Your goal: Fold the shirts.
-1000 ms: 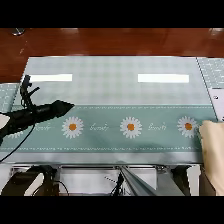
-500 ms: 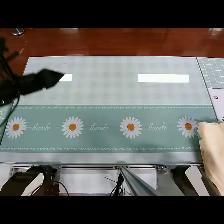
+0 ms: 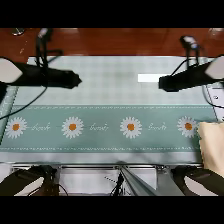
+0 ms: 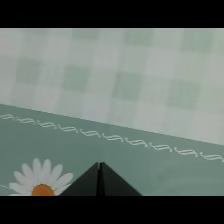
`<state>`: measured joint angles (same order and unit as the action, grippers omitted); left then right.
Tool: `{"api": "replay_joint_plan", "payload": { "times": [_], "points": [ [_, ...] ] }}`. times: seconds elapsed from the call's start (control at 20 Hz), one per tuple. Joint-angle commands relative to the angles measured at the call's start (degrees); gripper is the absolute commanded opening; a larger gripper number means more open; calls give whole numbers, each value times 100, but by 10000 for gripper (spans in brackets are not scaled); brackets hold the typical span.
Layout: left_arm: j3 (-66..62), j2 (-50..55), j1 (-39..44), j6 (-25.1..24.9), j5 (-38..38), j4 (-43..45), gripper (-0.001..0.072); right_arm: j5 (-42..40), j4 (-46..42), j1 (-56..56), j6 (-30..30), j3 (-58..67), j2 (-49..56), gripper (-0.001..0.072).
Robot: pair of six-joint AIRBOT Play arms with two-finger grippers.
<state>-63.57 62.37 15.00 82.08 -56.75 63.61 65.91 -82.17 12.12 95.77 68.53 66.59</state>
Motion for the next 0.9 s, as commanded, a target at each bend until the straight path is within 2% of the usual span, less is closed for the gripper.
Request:
{"api": "replay_joint_plan", "payload": {
  "times": [0.0, 0.3, 0.85],
  "points": [
    [713, 114, 42, 457, 46, 741, 28, -63, -1027, 487, 702, -98, 809, 21],
    [640, 144, -109, 415, 103, 737, 28, 345, -1010, 365, 815, -98, 925, 22],
    [640, 155, -105, 415, 103, 739, 28, 321, -1029, 365, 815, -98, 925, 22]
  ]
}}
